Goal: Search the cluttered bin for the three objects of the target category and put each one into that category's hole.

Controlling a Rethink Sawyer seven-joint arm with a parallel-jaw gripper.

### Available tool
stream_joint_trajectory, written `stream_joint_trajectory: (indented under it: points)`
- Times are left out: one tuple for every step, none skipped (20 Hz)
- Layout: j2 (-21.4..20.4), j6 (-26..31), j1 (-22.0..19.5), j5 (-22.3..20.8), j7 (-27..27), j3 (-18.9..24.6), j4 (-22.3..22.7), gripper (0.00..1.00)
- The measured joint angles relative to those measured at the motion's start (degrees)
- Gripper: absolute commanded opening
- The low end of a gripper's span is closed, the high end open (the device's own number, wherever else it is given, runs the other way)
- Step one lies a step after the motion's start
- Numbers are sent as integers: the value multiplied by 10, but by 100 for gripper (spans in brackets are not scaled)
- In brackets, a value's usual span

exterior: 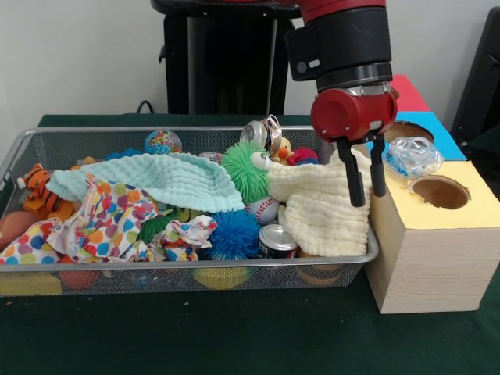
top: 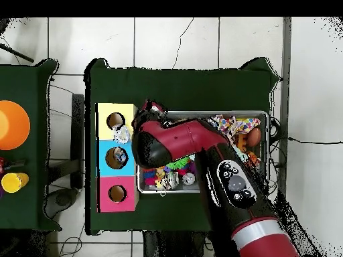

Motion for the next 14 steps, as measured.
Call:
stream_joint_trajectory:
  points:
    - [-1,-1,4,-1,0,-5,1,100]
    - [-2,-2,7,-2,0,-9,1,100]
    - [-4,-4,11,-2,0,-13,2,100]
    - [-5,-5,13,-2,0,-15,2,100]
    - [-6,-7,16,-2,0,-18,3,100]
    - [-6,-8,19,-2,0,-21,3,100]
    - [-7,-12,23,-2,0,-26,4,100]
    - [-8,-16,27,-2,0,-31,5,100]
    - [-8,-17,29,-2,0,-33,5,100]
    - [-8,-20,32,-2,0,-37,5,100]
    - [-7,-21,34,-2,0,-39,5,100]
    - [-8,-22,38,-2,0,-44,5,100]
    - [-8,-23,43,-2,0,-49,5,100]
    - [-8,-23,46,-2,0,-52,5,100]
